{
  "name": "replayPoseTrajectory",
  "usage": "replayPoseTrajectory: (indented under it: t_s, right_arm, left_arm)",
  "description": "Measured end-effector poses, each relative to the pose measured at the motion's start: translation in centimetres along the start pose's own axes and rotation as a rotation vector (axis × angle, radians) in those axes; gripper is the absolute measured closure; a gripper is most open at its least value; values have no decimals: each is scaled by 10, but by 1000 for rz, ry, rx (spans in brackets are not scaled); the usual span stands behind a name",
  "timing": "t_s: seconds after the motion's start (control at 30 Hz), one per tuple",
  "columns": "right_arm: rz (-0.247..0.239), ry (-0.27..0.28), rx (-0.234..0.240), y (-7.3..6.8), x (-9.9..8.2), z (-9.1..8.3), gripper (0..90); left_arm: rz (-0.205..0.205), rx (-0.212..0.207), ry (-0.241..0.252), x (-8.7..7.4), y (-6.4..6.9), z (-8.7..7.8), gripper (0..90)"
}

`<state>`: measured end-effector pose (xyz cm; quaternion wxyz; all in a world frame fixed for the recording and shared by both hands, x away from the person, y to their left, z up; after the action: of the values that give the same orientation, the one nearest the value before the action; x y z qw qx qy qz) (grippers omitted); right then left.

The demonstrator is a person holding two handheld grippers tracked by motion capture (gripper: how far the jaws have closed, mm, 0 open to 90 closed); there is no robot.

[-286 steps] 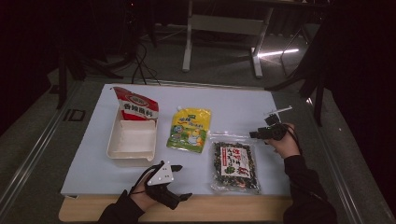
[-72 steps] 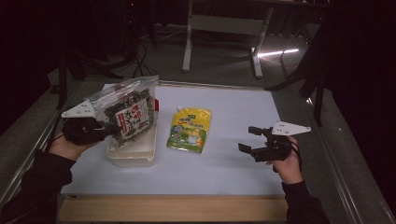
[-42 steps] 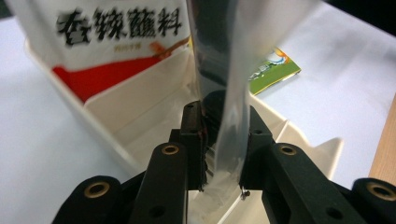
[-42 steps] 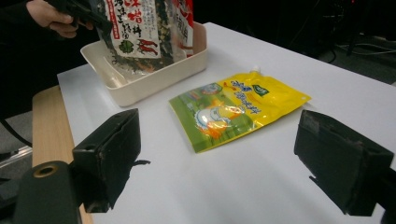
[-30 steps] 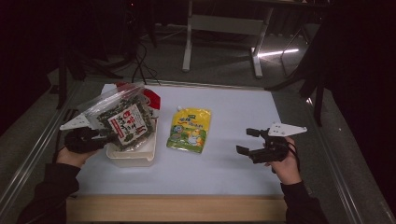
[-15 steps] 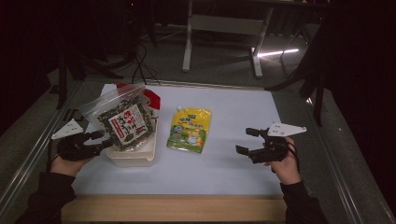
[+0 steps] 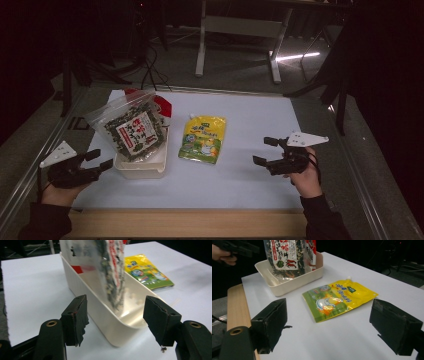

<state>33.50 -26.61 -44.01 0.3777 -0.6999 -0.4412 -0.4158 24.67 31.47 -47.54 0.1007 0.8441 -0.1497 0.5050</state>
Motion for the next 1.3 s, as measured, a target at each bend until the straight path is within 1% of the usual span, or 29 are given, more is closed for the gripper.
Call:
replayPoseTrajectory:
  t_s: [0.07,0.1,0.17,0.23,0.27,0.3,0.33,0.4,0.43,0.47,0.53,0.6,0.63,0.67,0.77,0.87,0.9,0.97,1.0,1.03,1.07,1.1,1.13,1.23,1.3]
  right_arm:
    - [-1,1,-2,0,0,0,144]
    - [-1,0,-4,0,-1,0,144]
    - [0,0,-3,0,-1,1,144]
    - [-3,-3,-5,0,-2,2,144]
    - [-4,-2,-3,0,-2,3,144]
    - [-4,-2,-3,0,-2,3,144]
    - [-13,-2,-9,0,-2,4,144]
    - [-16,-2,-4,0,-2,4,144]
    - [-21,-4,-6,0,-3,4,144]
    - [-26,-8,-11,0,-3,5,144]
    - [-14,-11,-1,1,-3,5,151]
    - [-19,-14,-4,0,-4,6,151]
    - [-21,-14,-6,0,-4,6,155]
    - [-20,-12,-5,0,-4,6,159]
    - [-27,2,-9,1,-5,7,159]
    - [-31,4,-9,2,-5,8,159]
    - [-29,-1,-7,2,-5,9,159]
    - [-28,-17,-22,1,-6,11,159]
    - [-26,-17,-22,1,-6,11,159]
    - [-18,-12,-17,2,-6,12,158]
    - [-7,-9,-17,2,-6,12,151]
    - [-1,-8,-21,1,-6,12,142]
    - [2,-8,-21,1,-6,12,141]
    - [11,-4,-25,2,-6,12,140]
    - [13,-1,-26,2,-7,12,138]
  left_arm:
    - [4,-17,-2,-2,7,-4,374]
    - [4,-17,-2,-2,7,-4,375]
    - [16,-38,-3,-4,17,-10,375]
    - [17,-58,3,-5,23,-12,375]
    - [19,-60,-2,-4,26,-12,375]
    - [19,-60,-2,-4,26,-12,375]
    - [24,-81,8,-3,33,-13,375]
    - [35,-102,16,-1,42,-14,375]
    - [35,-102,16,-1,42,-14,375]
    - [46,-127,23,2,52,-14,375]
    - [66,-149,26,6,61,-14,375]
    - [74,-173,33,10,69,-14,368]
    - [78,-180,32,12,74,-14,351]
    - [80,-198,28,14,78,-13,343]
    - [90,-236,19,18,90,-7,293]
    - [93,-268,8,21,102,2,234]
    - [95,-281,5,21,107,6,208]
    - [108,-299,-4,22,113,11,180]
    - [113,-309,-8,22,116,14,154]
    - [121,-319,-14,22,120,17,154]
    - [136,-313,-13,23,125,20,153]
    - [144,-309,-10,23,129,22,134]
    - [148,-315,-8,23,132,25,102]
    - [131,-318,5,24,141,32,41]
    - [136,-315,17,23,145,37,27]
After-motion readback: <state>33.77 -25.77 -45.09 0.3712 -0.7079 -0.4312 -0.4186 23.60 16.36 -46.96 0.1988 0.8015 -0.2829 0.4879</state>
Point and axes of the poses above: each handheld gripper's, and its own axes: z roughly forward along the jaws, x roughly out of its top, y roughly to its right, the point moved 1 cm from there along z, roughly forward along the jaws, and after that the axes turned 12 degrees about x, right-handed, at the moved point
